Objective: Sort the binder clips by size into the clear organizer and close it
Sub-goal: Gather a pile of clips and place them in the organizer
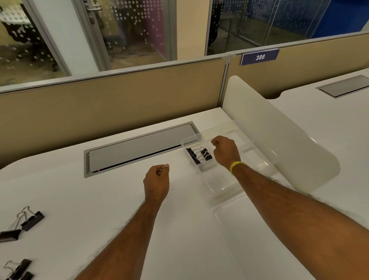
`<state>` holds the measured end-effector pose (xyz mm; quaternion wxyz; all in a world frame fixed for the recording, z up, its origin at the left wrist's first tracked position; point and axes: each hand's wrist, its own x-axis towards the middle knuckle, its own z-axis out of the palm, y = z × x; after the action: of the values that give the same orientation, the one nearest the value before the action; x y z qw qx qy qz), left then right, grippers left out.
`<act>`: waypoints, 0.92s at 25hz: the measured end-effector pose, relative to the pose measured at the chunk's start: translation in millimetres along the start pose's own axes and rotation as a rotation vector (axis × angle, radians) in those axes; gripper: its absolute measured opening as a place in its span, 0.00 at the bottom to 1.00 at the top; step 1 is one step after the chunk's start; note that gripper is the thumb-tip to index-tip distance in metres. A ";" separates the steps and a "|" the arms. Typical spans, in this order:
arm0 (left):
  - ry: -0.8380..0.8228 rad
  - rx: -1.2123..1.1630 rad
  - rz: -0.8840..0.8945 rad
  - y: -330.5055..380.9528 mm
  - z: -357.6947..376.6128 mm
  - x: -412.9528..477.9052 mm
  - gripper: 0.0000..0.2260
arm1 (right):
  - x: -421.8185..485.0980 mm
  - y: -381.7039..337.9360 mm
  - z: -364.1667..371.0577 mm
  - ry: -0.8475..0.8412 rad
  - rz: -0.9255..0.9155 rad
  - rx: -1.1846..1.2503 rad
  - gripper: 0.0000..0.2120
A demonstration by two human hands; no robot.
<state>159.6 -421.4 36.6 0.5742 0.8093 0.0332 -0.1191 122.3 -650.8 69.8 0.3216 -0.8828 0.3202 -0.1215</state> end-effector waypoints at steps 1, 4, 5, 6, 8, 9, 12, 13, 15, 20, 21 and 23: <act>-0.001 0.010 0.011 0.3 -3.7 -4.4 0.12 | -5.4 0.8 -2.3 -0.006 -0.010 0.016 0.19; -0.013 0.066 0.069 0.6 -16.7 -18.9 0.14 | -27.5 -2.0 -3.0 -0.065 -0.087 0.044 0.17; -0.020 0.098 0.090 0.8 -22.6 -23.8 0.15 | -38.0 -4.8 -0.9 -0.092 -0.131 0.045 0.16; -0.032 0.135 0.111 -0.1 -29.0 -28.2 0.16 | -49.1 -7.3 2.6 -0.116 -0.181 0.037 0.15; -0.071 0.215 0.164 -5.0 -42.8 -36.2 0.18 | -72.7 -13.3 10.4 -0.149 -0.268 -0.001 0.19; -0.092 0.260 0.195 -8.5 -50.0 -39.7 0.19 | -84.4 -16.3 15.3 -0.165 -0.299 -0.023 0.21; -0.150 0.467 0.281 -21.2 -77.9 -50.9 0.25 | -120.1 -29.1 32.2 -0.216 -0.391 -0.084 0.24; -0.160 0.534 0.306 -24.9 -88.9 -54.5 0.27 | -130.9 -34.2 38.6 -0.230 -0.407 -0.103 0.25; -0.175 0.637 0.347 -32.8 -114.2 -61.1 0.29 | -152.1 -46.8 52.9 -0.247 -0.422 -0.132 0.27; -0.188 0.879 0.424 -60.8 -188.2 -73.9 0.34 | -202.1 -87.3 89.5 -0.301 -0.486 -0.209 0.33; -0.191 0.931 0.421 -66.4 -203.1 -75.7 0.36 | -211.4 -95.9 97.7 -0.313 -0.502 -0.223 0.34; -0.190 0.996 0.413 -79.0 -233.0 -76.9 0.38 | -228.4 -113.7 114.0 -0.325 -0.526 -0.240 0.37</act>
<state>106.1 -169.8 54.3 0.1336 0.9587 -0.2387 -0.0777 50.8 -381.2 54.2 0.2199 -0.9746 0.0379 -0.0194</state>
